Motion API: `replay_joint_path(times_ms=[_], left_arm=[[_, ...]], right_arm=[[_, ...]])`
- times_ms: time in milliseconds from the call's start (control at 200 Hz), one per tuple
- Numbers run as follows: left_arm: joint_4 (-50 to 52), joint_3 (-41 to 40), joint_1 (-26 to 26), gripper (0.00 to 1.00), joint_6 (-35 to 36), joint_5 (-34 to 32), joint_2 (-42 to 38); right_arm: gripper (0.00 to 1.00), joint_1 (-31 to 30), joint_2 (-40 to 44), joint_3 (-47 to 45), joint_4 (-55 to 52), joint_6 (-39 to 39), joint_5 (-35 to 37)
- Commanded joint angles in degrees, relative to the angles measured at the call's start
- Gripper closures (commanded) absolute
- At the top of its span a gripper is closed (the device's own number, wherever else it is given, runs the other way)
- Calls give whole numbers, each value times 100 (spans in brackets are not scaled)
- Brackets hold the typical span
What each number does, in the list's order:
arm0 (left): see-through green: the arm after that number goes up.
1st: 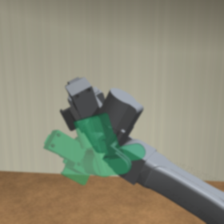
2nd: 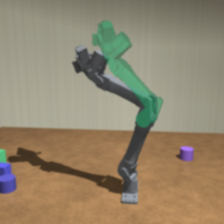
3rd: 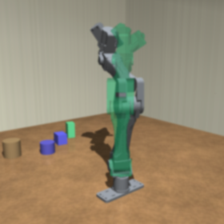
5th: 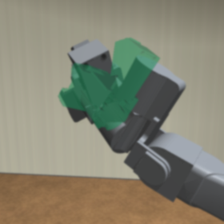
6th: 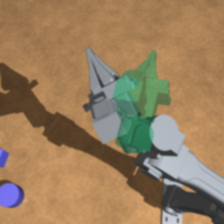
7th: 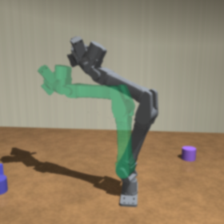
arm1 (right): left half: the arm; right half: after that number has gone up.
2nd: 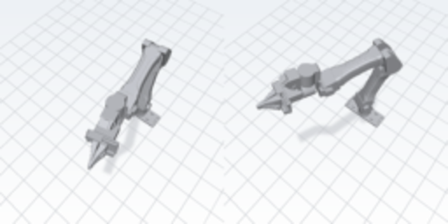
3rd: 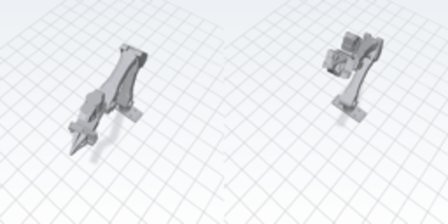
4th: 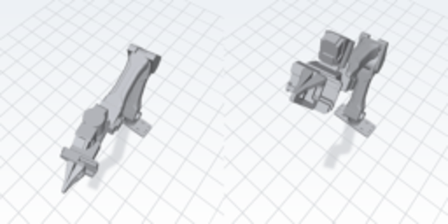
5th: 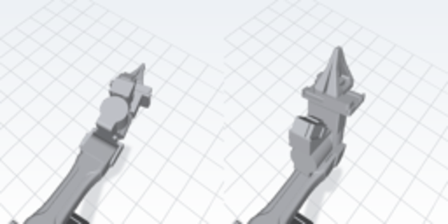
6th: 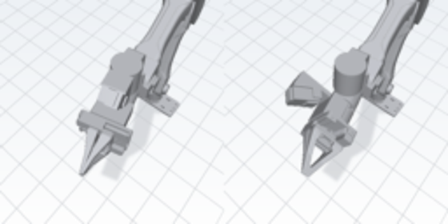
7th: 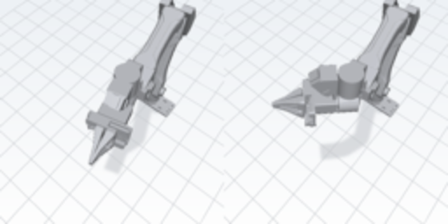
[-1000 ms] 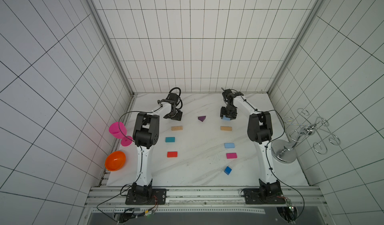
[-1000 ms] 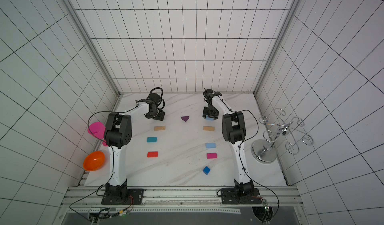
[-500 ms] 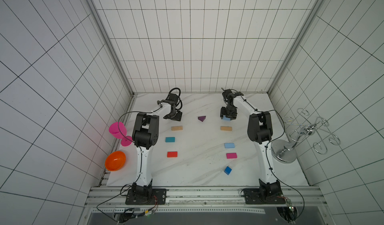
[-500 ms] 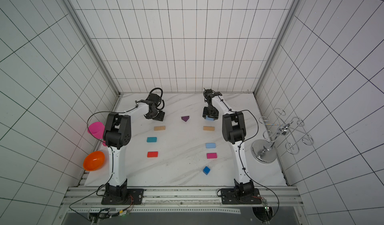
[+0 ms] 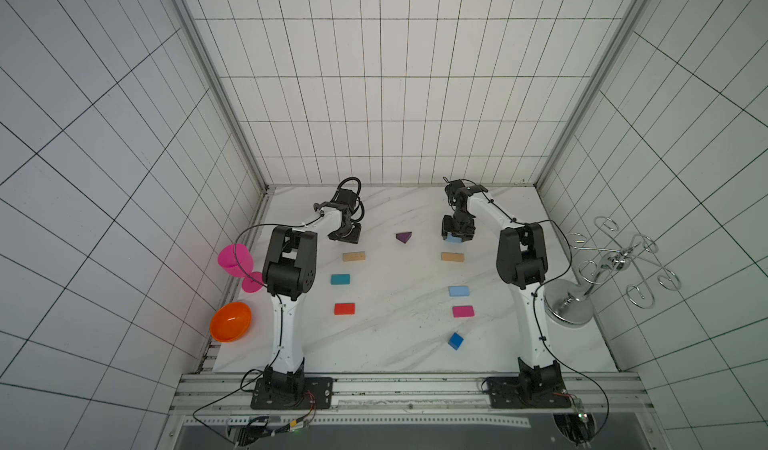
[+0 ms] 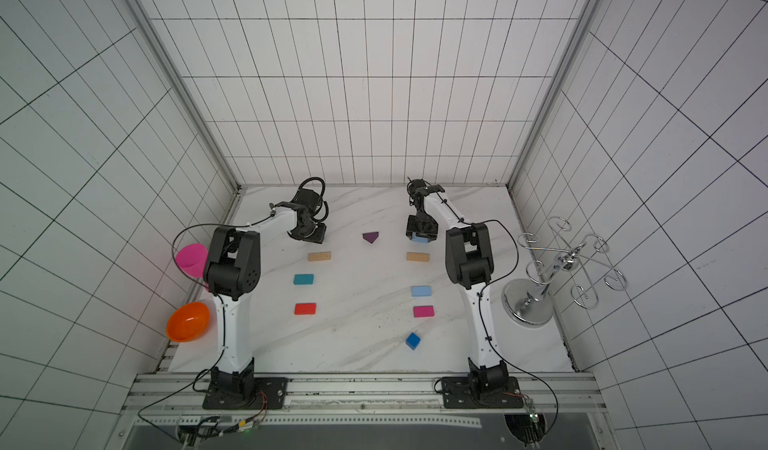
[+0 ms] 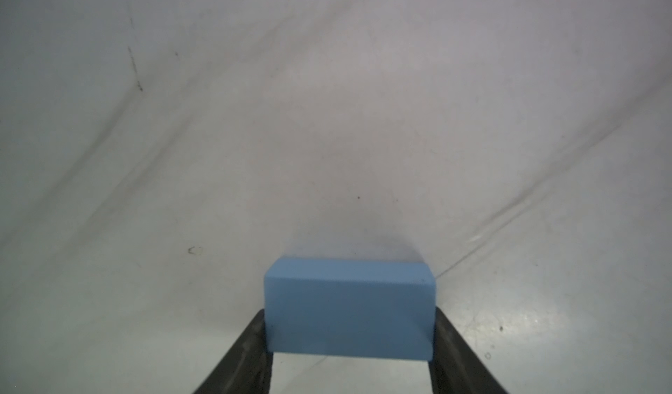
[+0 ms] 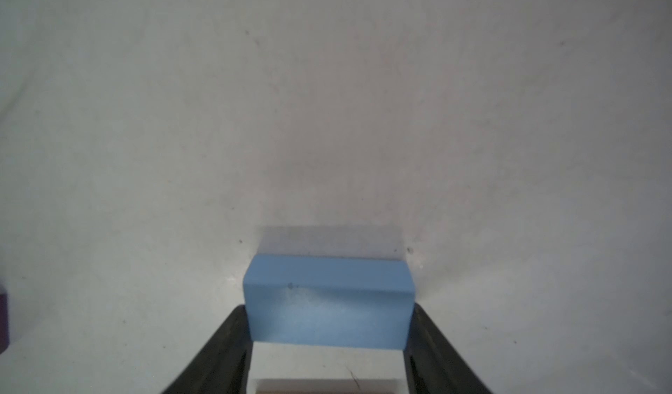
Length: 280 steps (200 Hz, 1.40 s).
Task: Assemble a heart with building blocks
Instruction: Pick up the building block from the center of the board, then assemble the building block at the center of the board.
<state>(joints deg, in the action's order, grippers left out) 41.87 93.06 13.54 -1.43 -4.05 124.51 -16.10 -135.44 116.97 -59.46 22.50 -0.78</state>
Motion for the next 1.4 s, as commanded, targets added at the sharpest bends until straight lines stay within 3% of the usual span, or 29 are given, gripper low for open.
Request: replay_joint_path(times_ms=[0,285,670,1394], left_arm=[[269,-207,72,48,110,-115,-161],[189,-369,926,48,568,-29,-718],[261,-17,1746,48,660,-127,-408],[476,798,1954,48,820,-60,482]], right_arm=[[55,-60,501,-356,-14,-314,112],[55,-39,1276,-814,194,-805,289],[55,-34,1776,-1358,442,-842,162],[56,-34,2064,-1879,653,-730,-45]])
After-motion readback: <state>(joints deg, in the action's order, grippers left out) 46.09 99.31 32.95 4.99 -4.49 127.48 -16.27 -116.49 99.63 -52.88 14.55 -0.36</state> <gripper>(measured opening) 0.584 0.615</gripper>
